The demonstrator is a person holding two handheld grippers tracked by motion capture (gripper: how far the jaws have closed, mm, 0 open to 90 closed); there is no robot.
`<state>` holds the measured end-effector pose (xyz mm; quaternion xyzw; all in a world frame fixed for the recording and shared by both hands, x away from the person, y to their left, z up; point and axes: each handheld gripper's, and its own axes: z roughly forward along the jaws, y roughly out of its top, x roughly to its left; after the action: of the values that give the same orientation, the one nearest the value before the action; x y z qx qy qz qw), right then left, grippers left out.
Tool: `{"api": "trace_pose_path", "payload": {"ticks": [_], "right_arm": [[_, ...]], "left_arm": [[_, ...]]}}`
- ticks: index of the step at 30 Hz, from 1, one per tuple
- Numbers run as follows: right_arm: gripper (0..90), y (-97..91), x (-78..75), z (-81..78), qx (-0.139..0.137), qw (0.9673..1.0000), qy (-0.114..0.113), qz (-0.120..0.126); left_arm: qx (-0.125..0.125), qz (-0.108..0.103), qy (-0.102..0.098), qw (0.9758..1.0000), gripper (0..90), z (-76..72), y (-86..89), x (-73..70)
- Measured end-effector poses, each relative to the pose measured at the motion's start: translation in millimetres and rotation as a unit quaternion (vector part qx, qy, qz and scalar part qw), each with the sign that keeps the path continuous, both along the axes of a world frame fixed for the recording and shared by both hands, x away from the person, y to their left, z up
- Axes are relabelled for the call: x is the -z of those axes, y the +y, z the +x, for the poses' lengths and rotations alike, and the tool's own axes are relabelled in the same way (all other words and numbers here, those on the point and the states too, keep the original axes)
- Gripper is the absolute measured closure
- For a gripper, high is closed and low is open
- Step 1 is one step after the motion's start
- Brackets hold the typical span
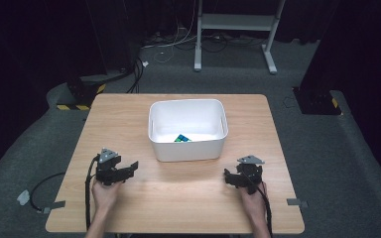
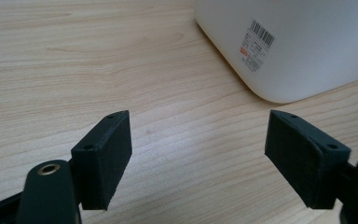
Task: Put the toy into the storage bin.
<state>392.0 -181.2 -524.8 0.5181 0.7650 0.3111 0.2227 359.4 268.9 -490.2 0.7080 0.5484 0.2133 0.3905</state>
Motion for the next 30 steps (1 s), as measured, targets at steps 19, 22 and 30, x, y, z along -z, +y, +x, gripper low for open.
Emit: {"api": "trace_pose_path", "payload": {"ticks": [19, 22, 30], "right_arm": [[13.5, -0.1, 0.0, 0.1, -0.001, 1.0000, 0.000, 0.000], [13.5, 0.0, 0.0, 0.0, 0.000, 1.0000, 0.000, 0.000], [13.5, 0.0, 0.0, 0.0, 0.000, 1.0000, 0.000, 0.000]], "left_arm": [[-0.016, 0.012, 0.006, 0.9998, 23.6, 3.0, 1.7, 10.9], [-0.018, 0.017, 0.009, 0.9997, 23.7, 3.4, 3.1, 13.2], [-0.025, 0.023, 0.011, 0.9994, 23.8, 4.3, 4.3, 16.5]]}}
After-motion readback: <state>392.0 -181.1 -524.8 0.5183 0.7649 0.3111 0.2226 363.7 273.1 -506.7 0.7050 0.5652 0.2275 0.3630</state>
